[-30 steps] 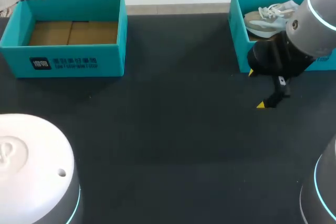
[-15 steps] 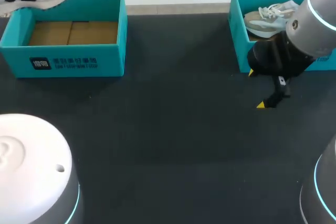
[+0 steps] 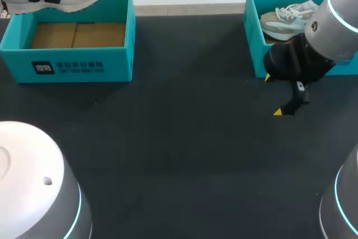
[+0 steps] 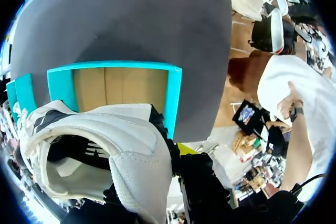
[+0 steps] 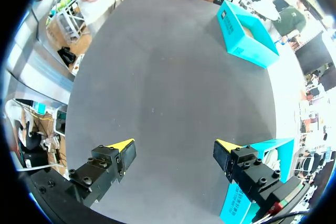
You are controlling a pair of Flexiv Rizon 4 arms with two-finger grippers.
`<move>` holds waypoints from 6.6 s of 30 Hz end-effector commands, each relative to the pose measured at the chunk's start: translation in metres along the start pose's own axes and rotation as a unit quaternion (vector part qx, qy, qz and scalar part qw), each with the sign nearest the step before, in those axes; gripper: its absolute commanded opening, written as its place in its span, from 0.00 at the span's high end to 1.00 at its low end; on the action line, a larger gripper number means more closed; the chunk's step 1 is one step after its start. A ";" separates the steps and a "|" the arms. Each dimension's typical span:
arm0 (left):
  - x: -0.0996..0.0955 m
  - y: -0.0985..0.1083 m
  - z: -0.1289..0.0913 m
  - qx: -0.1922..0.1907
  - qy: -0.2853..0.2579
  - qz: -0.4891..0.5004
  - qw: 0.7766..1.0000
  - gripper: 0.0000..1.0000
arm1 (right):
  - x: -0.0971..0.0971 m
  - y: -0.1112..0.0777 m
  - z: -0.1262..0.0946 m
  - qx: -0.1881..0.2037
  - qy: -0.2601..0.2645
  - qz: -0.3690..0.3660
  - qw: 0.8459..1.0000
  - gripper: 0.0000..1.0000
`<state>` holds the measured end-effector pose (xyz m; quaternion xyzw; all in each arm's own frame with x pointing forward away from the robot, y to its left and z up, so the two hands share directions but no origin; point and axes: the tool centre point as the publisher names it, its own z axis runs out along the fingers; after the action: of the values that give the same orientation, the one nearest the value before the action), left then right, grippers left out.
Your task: Take the shoe out of the shoebox, open the shoe tongue, remove and reinsert the insole, then place the shoe into the shoebox
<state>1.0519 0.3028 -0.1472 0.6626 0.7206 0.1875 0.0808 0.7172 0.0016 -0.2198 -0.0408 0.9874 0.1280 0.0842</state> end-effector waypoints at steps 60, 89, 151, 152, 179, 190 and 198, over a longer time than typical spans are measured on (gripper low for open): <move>-0.008 -0.062 0.192 0.139 0.030 0.074 0.987 1.00 | 0.000 0.001 0.001 0.001 0.000 0.000 1.000 0.00; -0.008 -0.071 0.196 0.176 -0.003 0.100 0.979 0.68 | 0.000 0.001 0.001 0.001 0.000 0.000 1.000 0.00; 0.012 -0.052 0.060 0.174 -0.059 0.071 0.980 0.00 | 0.000 0.001 0.001 0.001 0.000 0.000 1.000 0.00; 0.011 -0.052 0.057 0.176 -0.063 0.064 0.980 0.00 | 0.000 0.001 0.001 0.001 0.000 0.000 1.000 0.00; -0.006 -0.077 0.029 0.246 -0.089 -0.441 0.859 0.00 | 0.000 0.001 0.001 0.001 0.000 0.000 1.000 0.00; -0.006 -0.077 0.029 0.246 -0.089 -0.441 0.859 0.00 | 0.000 0.001 0.001 0.001 0.000 0.000 1.000 0.00; -0.006 -0.077 0.029 0.246 -0.089 -0.441 0.859 0.00 | 0.000 0.001 0.001 0.001 0.000 0.000 1.000 0.00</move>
<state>0.9926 0.2954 -0.2019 0.3293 0.9379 -0.0986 0.0469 0.7171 0.0016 -0.2197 -0.0408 0.9873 0.1280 0.0843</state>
